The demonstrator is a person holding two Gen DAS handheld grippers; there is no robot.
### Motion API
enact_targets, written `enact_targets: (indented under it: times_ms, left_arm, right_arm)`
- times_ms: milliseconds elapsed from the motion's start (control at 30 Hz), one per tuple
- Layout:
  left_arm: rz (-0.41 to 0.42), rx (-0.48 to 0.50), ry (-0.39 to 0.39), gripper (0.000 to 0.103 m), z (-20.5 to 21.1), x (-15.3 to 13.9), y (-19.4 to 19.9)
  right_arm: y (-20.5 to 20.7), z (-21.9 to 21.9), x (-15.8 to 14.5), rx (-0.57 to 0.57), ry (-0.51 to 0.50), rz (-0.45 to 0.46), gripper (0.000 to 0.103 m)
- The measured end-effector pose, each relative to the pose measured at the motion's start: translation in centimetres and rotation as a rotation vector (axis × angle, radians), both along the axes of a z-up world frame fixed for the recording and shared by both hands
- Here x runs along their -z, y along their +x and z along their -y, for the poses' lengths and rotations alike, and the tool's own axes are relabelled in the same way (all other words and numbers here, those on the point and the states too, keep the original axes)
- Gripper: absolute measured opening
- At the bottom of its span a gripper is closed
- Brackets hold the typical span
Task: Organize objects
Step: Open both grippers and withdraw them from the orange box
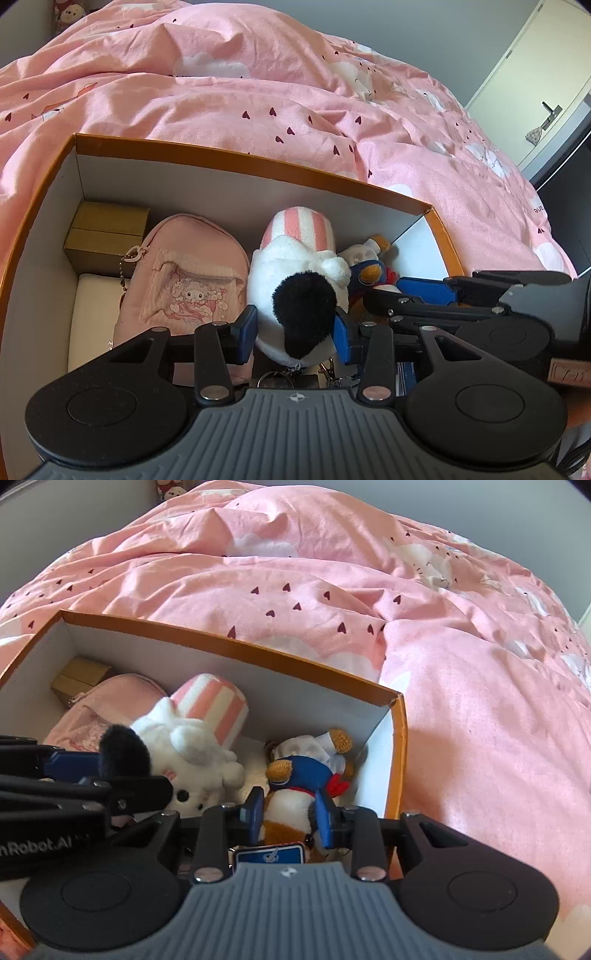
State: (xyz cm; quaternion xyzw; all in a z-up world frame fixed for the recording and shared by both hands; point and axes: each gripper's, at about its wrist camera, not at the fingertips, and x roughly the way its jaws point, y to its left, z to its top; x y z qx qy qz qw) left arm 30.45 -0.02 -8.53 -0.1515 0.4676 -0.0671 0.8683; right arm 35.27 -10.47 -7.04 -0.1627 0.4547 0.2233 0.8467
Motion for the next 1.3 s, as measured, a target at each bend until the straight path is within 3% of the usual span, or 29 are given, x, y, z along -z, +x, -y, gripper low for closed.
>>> enact_targets:
  times_ms: [267, 433, 600, 667, 900, 1033, 1300]
  left_arm:
    - [-0.002, 0.093, 0.13, 0.047, 2.5, 0.5, 0.9]
    - [-0.016, 0.105, 0.132, 0.05, 2.7, 0.5, 1.4]
    - [0.011, 0.077, 0.126, 0.058, 2.5, 0.3, 0.6]
    - [0.02, 0.067, 0.15, 0.06, 2.7, 0.0, 0.2]
    - [0.107, 0.054, 0.156, 0.066, 2.8, -2.7, -2.2]
    - [0.155, 0.051, 0.172, 0.067, 3.0, -4.4, -3.8]
    - [0.211, 0.068, 0.176, 0.067, 3.1, -7.0, -8.0]
  right_arm:
    - [3.2, 0.0, -0.1, 0.024, 0.096, -0.098, 0.032]
    - [3.2, -0.6, 0.3, 0.007, 0.056, -0.054, 0.03]
    - [2.6, 0.0, -0.3, -0.017, 0.089, -0.063, 0.033]
    - [2.3, 0.4, -0.7, -0.007, 0.104, -0.065, 0.041]
    - [-0.1, 2.1, -3.2, -0.004, 0.157, -0.009, 0.048]
    - [-2.2, 3.5, -5.4, -0.004, 0.201, 0.056, 0.058]
    - [-7.2, 6.5, -8.2, 0.006, 0.306, 0.11, 0.061]
